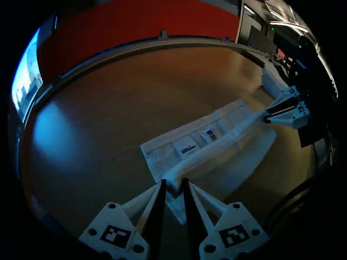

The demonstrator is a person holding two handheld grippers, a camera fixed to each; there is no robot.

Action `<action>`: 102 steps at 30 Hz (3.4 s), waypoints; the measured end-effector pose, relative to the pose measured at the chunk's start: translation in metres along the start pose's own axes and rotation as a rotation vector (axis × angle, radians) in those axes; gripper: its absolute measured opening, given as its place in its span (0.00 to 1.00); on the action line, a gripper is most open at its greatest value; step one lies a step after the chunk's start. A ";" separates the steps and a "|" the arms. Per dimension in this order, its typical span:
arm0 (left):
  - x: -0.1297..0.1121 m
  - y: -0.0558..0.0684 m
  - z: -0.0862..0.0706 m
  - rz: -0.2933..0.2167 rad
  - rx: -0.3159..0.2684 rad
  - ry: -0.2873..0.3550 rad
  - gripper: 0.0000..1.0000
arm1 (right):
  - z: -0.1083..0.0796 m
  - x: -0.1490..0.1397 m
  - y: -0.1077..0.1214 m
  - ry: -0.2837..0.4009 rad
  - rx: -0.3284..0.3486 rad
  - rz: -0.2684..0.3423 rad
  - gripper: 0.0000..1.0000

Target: Fold towel

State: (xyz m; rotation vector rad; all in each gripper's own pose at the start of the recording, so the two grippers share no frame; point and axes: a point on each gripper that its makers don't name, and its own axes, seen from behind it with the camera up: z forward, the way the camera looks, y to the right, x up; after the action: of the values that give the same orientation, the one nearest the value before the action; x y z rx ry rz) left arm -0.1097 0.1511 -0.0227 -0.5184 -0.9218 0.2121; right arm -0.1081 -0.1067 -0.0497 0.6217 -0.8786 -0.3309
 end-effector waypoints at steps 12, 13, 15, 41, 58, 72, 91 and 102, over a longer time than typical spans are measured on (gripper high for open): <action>0.015 -0.018 0.005 0.051 0.054 0.025 0.40 | 0.008 0.011 0.024 0.010 -0.061 -0.001 0.39; 0.016 -0.019 0.006 0.052 0.058 0.026 0.40 | 0.008 0.011 0.025 0.010 -0.066 -0.003 0.41; 0.019 -0.022 0.006 0.052 0.066 0.029 0.40 | 0.008 0.013 0.029 0.010 -0.075 -0.006 0.44; 0.018 -0.029 -0.018 -0.016 0.090 0.053 0.77 | -0.018 0.015 0.025 0.060 -0.102 0.053 0.89; -0.013 -0.010 -0.050 -0.063 0.087 0.057 0.77 | -0.052 0.000 -0.003 0.077 -0.107 0.051 0.89; -0.027 -0.009 -0.065 -0.111 0.110 0.067 0.77 | -0.051 -0.003 -0.009 0.070 -0.087 0.019 0.89; -0.056 -0.007 -0.092 -0.212 0.153 0.083 0.78 | -0.041 -0.002 -0.016 0.056 -0.032 -0.039 0.89; -0.074 -0.003 -0.108 -0.244 0.178 0.080 0.77 | -0.031 -0.005 -0.022 0.051 0.005 -0.075 0.89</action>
State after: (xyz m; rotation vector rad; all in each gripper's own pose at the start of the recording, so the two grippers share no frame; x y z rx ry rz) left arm -0.0672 0.0835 -0.1258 -0.2451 -0.8705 0.0508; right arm -0.0870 -0.1101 -0.0813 0.6660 -0.8090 -0.3791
